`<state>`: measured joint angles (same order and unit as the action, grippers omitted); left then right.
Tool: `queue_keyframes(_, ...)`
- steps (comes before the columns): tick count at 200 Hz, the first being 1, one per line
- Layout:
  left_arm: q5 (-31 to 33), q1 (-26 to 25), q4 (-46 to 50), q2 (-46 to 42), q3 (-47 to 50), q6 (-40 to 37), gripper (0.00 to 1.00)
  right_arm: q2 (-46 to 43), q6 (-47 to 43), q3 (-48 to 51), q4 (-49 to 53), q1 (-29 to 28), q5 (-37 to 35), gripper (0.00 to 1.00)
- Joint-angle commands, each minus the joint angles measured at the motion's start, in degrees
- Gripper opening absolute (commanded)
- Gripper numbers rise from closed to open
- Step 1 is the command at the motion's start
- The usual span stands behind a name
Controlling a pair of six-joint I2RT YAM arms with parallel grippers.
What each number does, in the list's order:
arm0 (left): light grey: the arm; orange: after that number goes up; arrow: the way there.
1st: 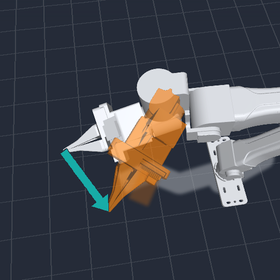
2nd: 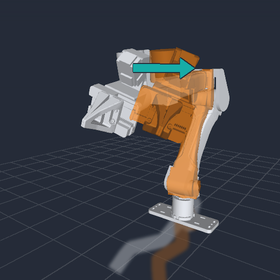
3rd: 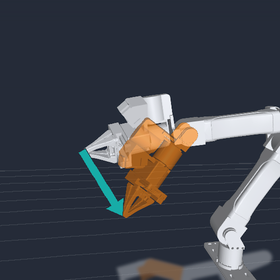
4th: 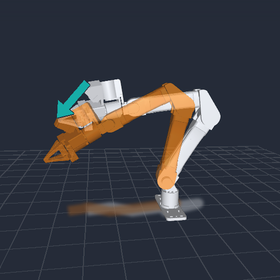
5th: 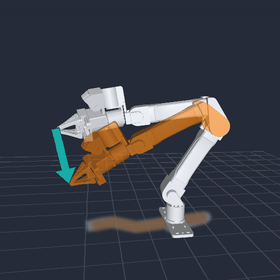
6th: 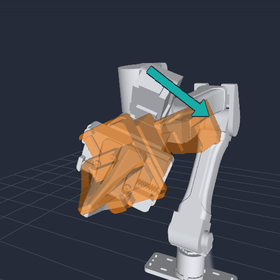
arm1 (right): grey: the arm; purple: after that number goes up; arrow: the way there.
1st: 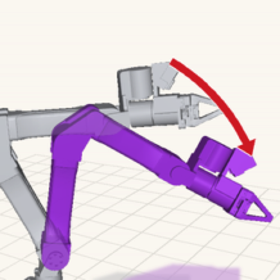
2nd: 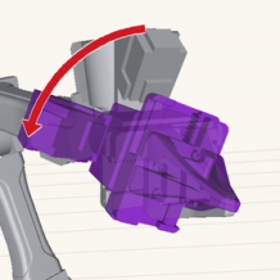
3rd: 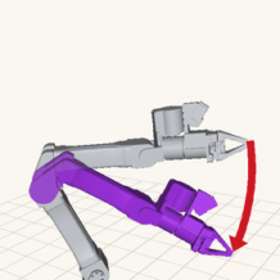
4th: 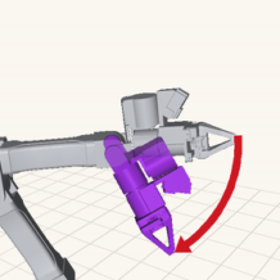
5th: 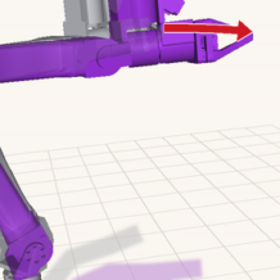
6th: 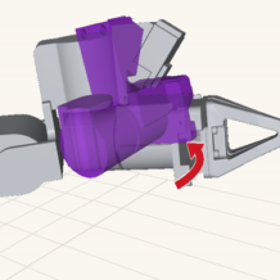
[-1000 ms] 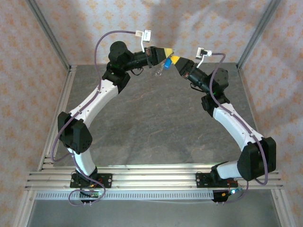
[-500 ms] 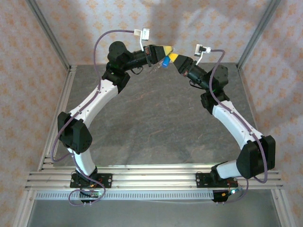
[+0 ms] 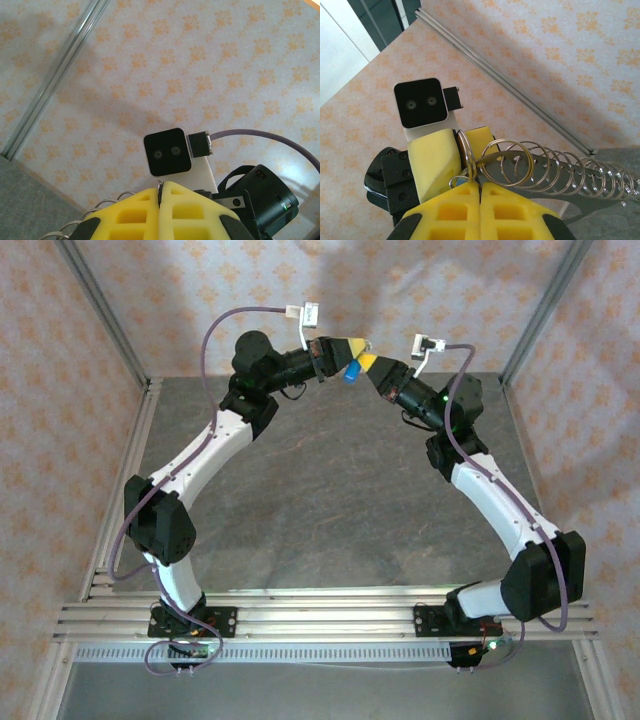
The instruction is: Put the keys on the keyring
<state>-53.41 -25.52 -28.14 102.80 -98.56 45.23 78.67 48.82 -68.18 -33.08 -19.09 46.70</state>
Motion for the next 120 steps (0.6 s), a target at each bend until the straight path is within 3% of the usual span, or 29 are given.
queue_keyframes(1, 0.3, -2.7, -3.6, -0.2, 1.1, 0.9, 0.00, -0.9, -3.3, -0.2, 5.1, -1.4, 3.1, 0.00)
queue_keyframes(57, 1.7, -2.7, -4.7, -0.1, 0.7, 2.0, 0.00, -4.8, -6.5, 5.0, 11.2, -0.4, 2.5, 0.03)
queue_keyframes(120, 2.9, -2.5, -4.9, 0.0, 1.4, 1.8, 0.00, -10.6, -7.1, 9.0, 14.2, 3.7, 2.0, 0.33)
